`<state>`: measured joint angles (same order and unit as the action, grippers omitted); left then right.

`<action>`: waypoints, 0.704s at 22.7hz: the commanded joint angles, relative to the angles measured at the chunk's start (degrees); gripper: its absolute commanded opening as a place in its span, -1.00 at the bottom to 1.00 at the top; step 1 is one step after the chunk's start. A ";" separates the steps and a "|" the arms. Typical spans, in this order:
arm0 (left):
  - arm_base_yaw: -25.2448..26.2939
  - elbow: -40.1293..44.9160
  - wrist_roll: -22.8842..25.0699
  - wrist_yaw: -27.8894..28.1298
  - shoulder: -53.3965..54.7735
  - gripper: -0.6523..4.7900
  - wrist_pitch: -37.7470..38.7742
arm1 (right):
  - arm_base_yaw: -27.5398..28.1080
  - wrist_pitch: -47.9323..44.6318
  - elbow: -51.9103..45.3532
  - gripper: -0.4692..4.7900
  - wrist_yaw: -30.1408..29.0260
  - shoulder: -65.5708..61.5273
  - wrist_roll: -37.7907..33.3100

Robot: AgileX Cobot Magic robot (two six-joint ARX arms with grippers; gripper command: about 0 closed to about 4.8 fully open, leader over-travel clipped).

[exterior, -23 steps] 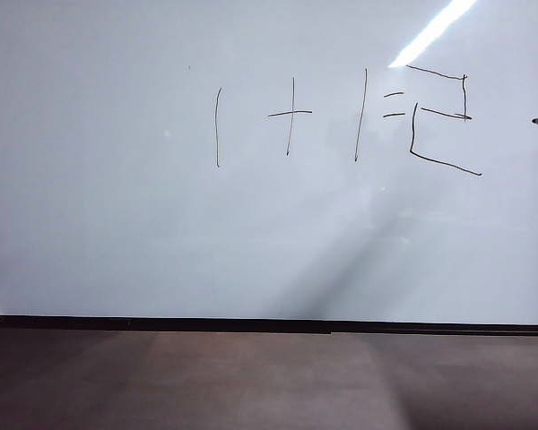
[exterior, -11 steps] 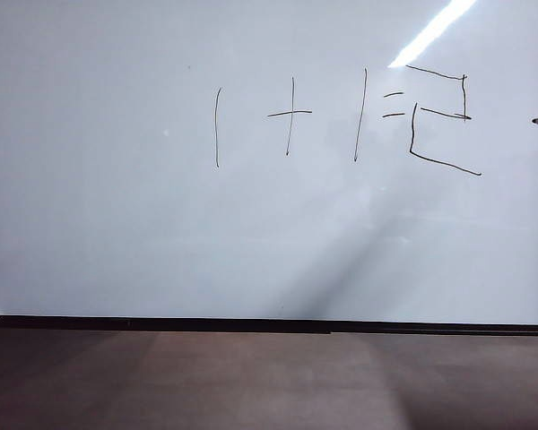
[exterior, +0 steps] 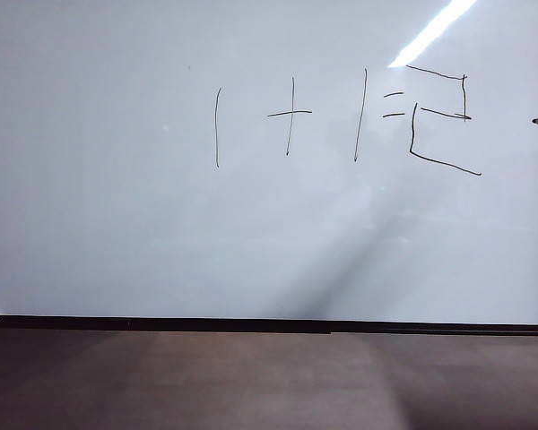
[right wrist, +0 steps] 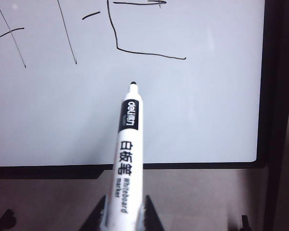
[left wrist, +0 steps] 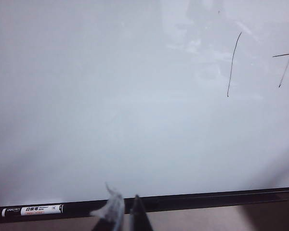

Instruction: Reach to the right to find the marker pen, pick it up, and write the answer to the math problem on the whiteboard.

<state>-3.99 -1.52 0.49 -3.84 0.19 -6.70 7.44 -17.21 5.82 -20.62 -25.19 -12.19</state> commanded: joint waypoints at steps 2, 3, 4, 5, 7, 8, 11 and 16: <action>0.11 -0.37 -0.55 -0.09 0.04 -0.66 -1.14 | -0.04 -0.94 0.13 -0.85 0.00 0.15 -0.02; 0.11 -0.35 -0.50 -0.09 0.04 -0.66 -1.07 | -0.07 -0.94 0.13 -0.85 0.00 0.15 -0.02; 0.11 -0.35 -0.50 -0.07 0.04 -0.66 -1.01 | -0.07 -0.94 0.13 -0.85 0.00 0.15 -0.02; 0.11 -0.35 -0.50 -0.04 0.04 -0.66 -0.94 | -0.04 -0.94 0.13 -0.85 0.00 0.13 -0.02; 0.11 -0.35 -0.50 -0.07 0.04 -0.66 -0.81 | -0.07 -0.94 0.13 -0.85 0.00 0.13 -0.02; 0.11 -0.35 -0.50 -0.07 0.04 -0.66 -0.68 | -0.04 -0.94 0.13 -0.85 0.00 0.15 -0.02; 0.11 -0.35 -0.50 -0.07 0.04 -0.66 -0.63 | -0.07 -0.94 0.13 -0.85 0.00 0.15 -0.02; 0.11 -0.35 -0.50 -0.07 0.04 -0.66 -0.61 | -0.07 -0.94 0.13 -0.85 0.00 0.15 -0.02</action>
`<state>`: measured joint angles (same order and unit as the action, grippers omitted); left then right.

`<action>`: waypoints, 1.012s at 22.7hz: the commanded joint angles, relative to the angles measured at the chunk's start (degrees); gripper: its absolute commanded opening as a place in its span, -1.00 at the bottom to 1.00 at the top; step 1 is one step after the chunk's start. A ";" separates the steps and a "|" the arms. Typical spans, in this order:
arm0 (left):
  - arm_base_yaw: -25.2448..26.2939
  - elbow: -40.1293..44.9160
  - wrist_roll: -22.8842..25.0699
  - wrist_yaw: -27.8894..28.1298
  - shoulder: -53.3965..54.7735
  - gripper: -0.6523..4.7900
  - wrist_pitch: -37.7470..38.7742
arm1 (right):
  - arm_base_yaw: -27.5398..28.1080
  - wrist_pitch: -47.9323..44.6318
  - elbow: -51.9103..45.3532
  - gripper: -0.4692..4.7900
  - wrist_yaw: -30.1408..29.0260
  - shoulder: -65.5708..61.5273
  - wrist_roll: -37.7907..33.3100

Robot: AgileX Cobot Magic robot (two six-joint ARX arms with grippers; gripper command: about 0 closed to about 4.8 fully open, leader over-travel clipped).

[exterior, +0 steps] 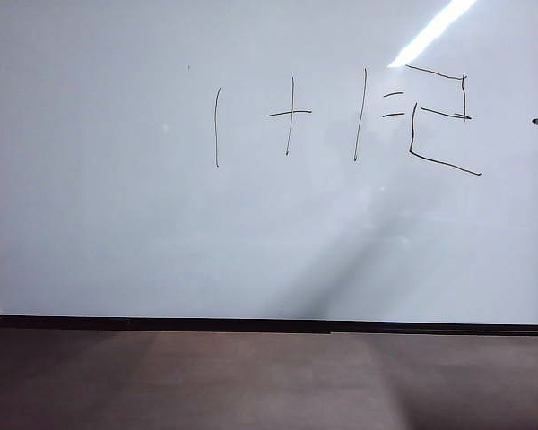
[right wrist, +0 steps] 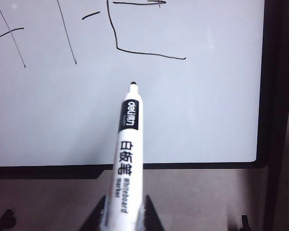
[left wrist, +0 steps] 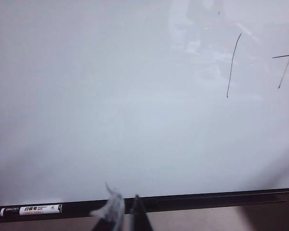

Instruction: Reach to the right to find the marker pen, pick it up, and write the answer to the math problem on the whiteboard.

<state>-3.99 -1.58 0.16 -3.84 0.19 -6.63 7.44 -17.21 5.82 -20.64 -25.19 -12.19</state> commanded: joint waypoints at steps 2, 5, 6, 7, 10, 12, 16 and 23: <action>0.11 -0.28 -0.17 -0.07 0.04 -0.66 -0.70 | -0.04 -0.94 0.13 -0.85 0.02 0.15 -0.02; 0.11 -0.28 -0.17 -0.07 0.04 -0.66 -0.70 | -0.07 -0.94 0.13 -0.85 0.02 0.15 -0.02; 0.11 -0.28 -0.17 -0.07 0.04 -0.66 -0.70 | -0.04 -0.94 0.13 -0.85 0.02 0.15 -0.02; 0.11 -0.28 -0.17 -0.07 0.04 -0.66 -0.70 | -0.07 -0.94 0.13 -0.85 0.02 0.15 -0.02; 0.11 -0.28 -0.17 -0.07 0.04 -0.66 -0.68 | -0.04 -0.94 0.13 -0.85 0.02 0.15 -0.02; 0.11 -0.28 -0.17 -0.07 0.04 -0.66 -0.70 | -0.07 -0.94 0.13 -0.85 0.02 0.15 -0.02; 0.11 -0.28 -0.17 -0.07 0.04 -0.66 -0.68 | -0.07 -0.55 0.13 -0.85 0.09 1.03 -0.04; 0.11 -0.28 -0.17 -0.07 0.04 -0.66 -0.70 | -0.09 6.03 0.13 -0.85 0.09 12.46 0.07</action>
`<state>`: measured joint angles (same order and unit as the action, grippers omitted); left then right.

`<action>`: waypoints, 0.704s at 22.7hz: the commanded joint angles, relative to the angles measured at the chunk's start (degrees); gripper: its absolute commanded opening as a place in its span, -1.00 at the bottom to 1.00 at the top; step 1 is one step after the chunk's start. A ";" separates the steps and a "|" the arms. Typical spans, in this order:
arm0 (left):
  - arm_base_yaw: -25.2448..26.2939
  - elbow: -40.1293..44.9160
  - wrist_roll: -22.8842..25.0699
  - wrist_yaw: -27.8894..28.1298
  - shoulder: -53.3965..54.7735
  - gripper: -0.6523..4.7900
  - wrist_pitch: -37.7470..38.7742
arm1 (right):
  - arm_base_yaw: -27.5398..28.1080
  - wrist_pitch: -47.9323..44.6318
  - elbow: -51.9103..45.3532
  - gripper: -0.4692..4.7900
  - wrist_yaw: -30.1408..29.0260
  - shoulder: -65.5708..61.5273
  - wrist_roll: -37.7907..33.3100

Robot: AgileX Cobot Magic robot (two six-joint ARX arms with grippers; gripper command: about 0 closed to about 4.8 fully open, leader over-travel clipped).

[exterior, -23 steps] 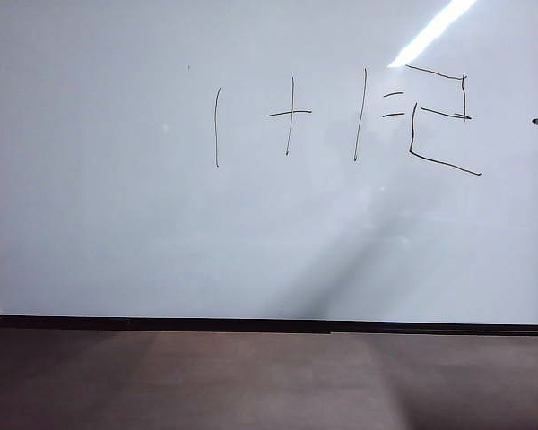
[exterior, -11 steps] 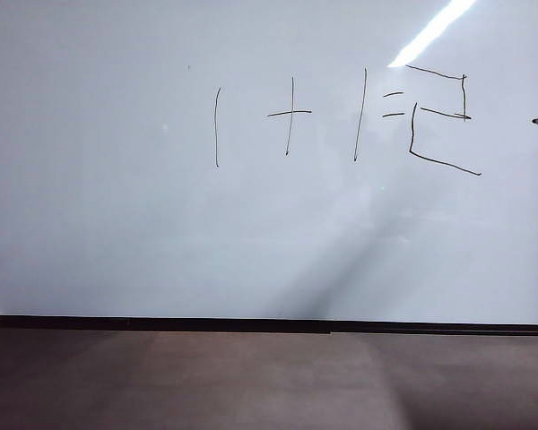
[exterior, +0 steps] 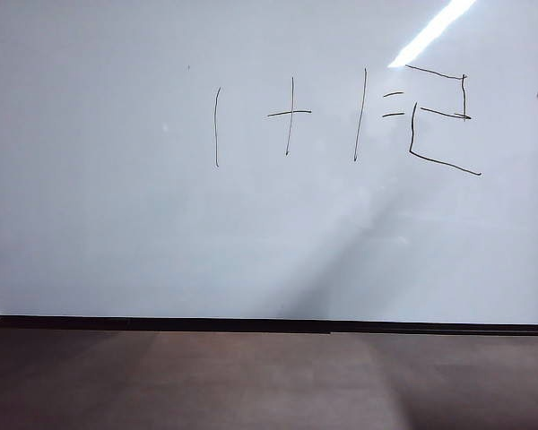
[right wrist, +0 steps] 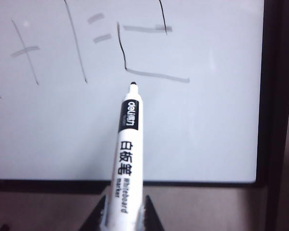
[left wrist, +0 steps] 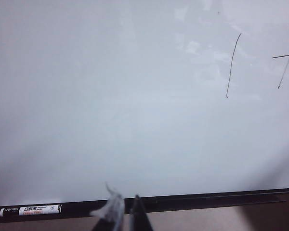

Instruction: Reach to the right to find the marker pen, pick it up, and write the answer to the math problem on the whiteboard.

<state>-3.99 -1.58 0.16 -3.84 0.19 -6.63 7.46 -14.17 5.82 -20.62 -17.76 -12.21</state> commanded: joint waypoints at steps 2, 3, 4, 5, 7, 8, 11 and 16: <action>0.11 -0.28 -0.17 -0.07 0.04 -0.66 -0.70 | -0.24 5.64 0.11 -0.85 0.02 9.46 0.04; 0.11 -0.28 -0.17 -0.07 0.04 -0.66 -0.70 | -0.57 6.86 0.09 -0.85 0.09 11.72 0.26; 0.11 -0.28 -0.17 -0.07 0.04 -0.66 -0.70 | -1.01 7.28 -0.13 -0.85 0.20 13.20 1.20; 0.11 -0.28 -0.17 -0.07 0.04 -0.66 -0.68 | -1.57 7.43 -0.46 -0.85 0.22 14.32 2.29; 0.11 -0.28 -0.17 -0.07 0.04 -0.66 -0.70 | -3.30 7.89 -1.11 -0.85 1.66 15.85 4.52; 0.11 -0.28 -0.17 -0.07 0.04 -0.66 -0.68 | -4.15 8.28 -1.31 -0.85 2.56 16.37 5.25; 0.11 -0.28 -0.17 -0.04 0.04 -0.66 -0.68 | -6.75 8.79 -2.54 -0.85 6.91 17.62 5.44; 0.11 -0.28 -0.17 -0.04 0.04 -0.66 -0.68 | -10.23 9.42 -4.87 -0.85 14.51 17.64 5.51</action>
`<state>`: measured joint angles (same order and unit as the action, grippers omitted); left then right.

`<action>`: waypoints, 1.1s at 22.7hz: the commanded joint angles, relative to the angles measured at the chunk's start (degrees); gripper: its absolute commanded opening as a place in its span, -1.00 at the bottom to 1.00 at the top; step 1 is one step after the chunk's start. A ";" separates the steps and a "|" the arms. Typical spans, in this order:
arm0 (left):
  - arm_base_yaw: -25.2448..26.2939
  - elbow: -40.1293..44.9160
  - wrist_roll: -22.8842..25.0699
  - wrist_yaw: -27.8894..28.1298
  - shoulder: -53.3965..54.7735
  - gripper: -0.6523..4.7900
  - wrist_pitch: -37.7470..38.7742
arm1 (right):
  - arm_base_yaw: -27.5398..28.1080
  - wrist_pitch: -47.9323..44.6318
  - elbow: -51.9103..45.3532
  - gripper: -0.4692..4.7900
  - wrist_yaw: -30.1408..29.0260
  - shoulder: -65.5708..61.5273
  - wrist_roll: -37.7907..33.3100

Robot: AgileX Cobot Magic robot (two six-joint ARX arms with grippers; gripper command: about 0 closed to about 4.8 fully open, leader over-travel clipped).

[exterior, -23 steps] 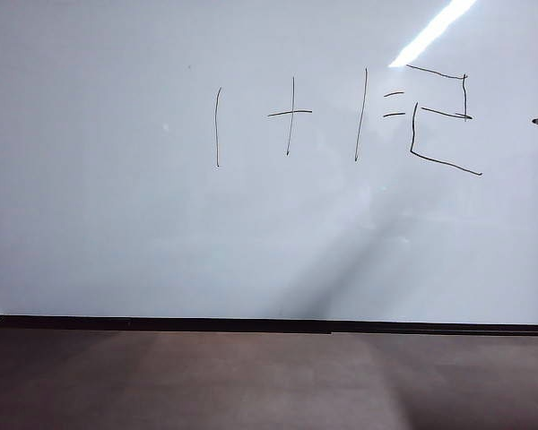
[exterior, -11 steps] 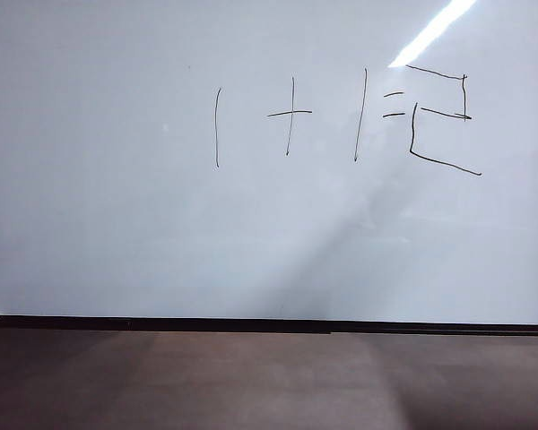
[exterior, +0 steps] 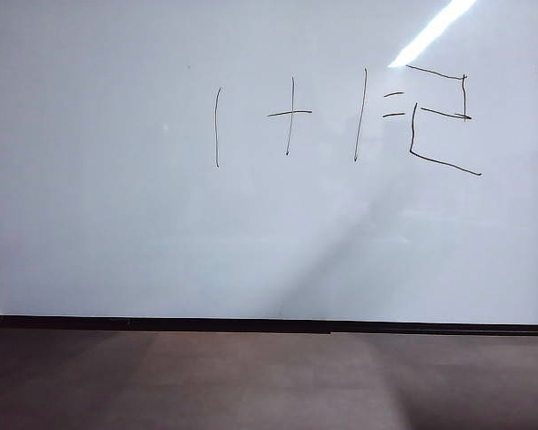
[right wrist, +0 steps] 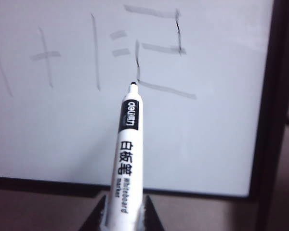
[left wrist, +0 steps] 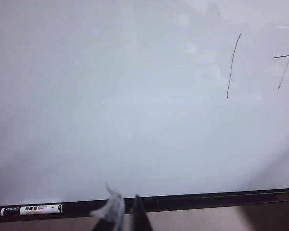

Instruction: Reach to the right to find the marker pen, pick it up, and write the answer to the math problem on the whiteboard.

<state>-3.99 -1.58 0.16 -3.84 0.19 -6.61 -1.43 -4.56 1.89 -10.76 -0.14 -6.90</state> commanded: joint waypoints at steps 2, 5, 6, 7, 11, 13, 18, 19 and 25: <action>0.11 -0.28 -0.17 -0.07 0.04 -0.66 -0.72 | -2.19 0.11 -1.73 -0.85 6.75 0.02 0.37; 0.11 -0.28 -0.17 -0.04 0.04 -0.66 -0.70 | -2.84 2.27 -1.73 -0.85 9.97 0.02 0.96; 0.11 -0.28 -0.17 -0.04 0.04 -0.66 -0.72 | -2.91 2.58 -1.73 -0.85 10.71 0.02 1.20; 0.11 -0.28 -0.17 -0.07 0.04 -0.66 -0.72 | -2.91 2.75 -1.73 -0.85 11.85 0.02 1.40; 0.11 -0.28 -0.17 -0.04 0.04 -0.66 -0.72 | -3.43 2.75 -1.73 -0.85 12.59 0.02 3.39; 0.11 -0.28 -0.17 -0.07 0.04 -0.66 -0.72 | -3.43 2.75 -1.73 -0.85 12.57 0.02 3.76; 0.11 -0.28 -0.17 -0.07 0.04 -0.66 -0.70 | -3.32 2.73 -1.73 -0.85 12.57 0.02 4.52; 0.11 -0.28 -0.17 -0.04 0.04 -0.66 -0.72 | -3.32 2.73 -1.73 -0.85 12.57 0.02 4.52; 0.11 -0.28 -0.17 -0.04 0.04 -0.66 -0.70 | -3.30 2.73 -1.70 -0.85 12.52 0.02 4.50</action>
<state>-3.99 -1.58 0.16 -3.84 0.19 -6.63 -4.71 -0.95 0.47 1.56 -0.16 -2.48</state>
